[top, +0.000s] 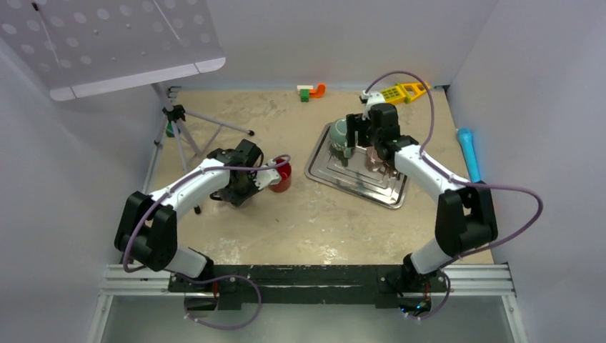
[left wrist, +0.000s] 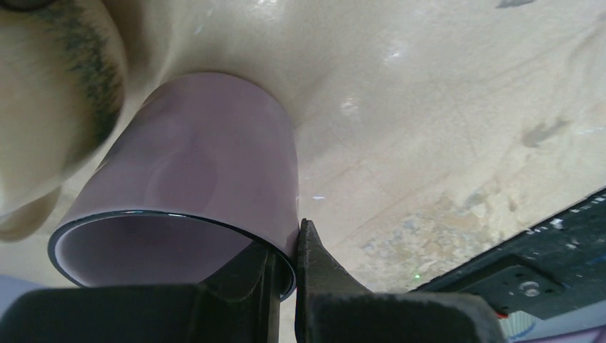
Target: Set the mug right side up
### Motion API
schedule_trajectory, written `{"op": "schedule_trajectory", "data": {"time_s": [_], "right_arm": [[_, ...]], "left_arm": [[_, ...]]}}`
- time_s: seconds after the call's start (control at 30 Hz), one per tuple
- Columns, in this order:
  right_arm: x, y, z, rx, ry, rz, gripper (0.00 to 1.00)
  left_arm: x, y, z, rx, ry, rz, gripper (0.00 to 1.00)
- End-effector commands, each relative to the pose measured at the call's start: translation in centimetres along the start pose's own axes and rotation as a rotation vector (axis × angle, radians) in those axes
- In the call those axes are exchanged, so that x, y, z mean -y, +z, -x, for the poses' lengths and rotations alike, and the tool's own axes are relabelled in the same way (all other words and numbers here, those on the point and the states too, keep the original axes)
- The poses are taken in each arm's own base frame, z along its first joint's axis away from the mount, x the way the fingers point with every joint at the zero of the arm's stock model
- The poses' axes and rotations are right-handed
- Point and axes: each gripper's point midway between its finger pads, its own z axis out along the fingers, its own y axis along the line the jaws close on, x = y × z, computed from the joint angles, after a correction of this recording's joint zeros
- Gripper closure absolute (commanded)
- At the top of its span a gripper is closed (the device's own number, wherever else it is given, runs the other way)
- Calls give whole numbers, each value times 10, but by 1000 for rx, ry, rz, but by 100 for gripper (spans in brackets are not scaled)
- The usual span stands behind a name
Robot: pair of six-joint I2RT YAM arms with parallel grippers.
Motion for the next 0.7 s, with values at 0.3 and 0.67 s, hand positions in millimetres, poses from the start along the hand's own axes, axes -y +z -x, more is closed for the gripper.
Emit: {"op": "schedule_trajectory", "data": {"time_s": [0.3, 0.67], "right_arm": [[-32, 67, -33, -166, -53, -24, 31], [-17, 86, -54, -218, 8, -154, 84]], "left_arm": [[-18, -7, 0, -71, 61, 42, 64], [2, -75, 40, 173, 40, -54, 48]]}}
